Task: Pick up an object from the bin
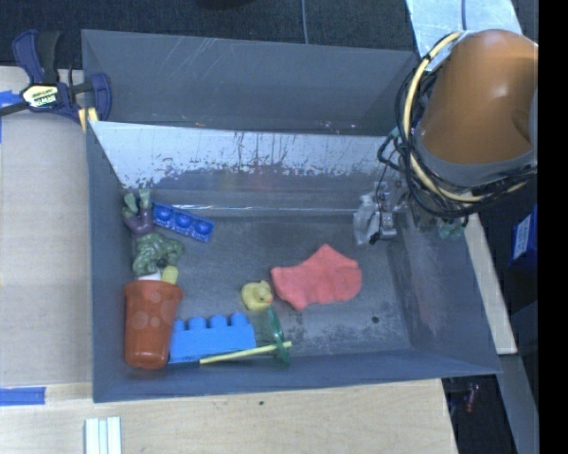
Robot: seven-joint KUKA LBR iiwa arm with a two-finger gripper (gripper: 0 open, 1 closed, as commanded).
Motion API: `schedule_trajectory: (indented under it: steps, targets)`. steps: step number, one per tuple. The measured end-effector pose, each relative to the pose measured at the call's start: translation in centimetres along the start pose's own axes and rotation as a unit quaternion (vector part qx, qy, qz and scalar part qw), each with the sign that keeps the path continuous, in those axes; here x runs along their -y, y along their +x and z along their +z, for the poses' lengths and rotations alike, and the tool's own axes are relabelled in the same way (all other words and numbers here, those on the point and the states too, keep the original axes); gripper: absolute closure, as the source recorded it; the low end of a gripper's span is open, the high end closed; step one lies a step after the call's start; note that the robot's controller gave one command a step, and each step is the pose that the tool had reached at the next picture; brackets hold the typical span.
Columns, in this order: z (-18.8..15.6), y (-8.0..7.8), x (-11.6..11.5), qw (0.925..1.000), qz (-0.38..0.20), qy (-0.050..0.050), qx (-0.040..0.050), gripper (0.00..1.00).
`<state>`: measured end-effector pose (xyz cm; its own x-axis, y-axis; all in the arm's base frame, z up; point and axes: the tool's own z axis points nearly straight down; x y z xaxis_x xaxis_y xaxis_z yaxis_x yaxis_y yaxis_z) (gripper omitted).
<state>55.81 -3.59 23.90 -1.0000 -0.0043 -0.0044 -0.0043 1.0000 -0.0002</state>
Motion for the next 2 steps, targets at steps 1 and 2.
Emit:
schedule_trajectory:
  steps: [1, 2]
  targets:
    - [0.0, 0.0, 0.0, 1.0000, 0.000, 0.000, -0.0001, 0.00]
    - [4.9, 0.4, -0.5, 0.9996, -0.027, 0.000, 0.0026, 0.00]
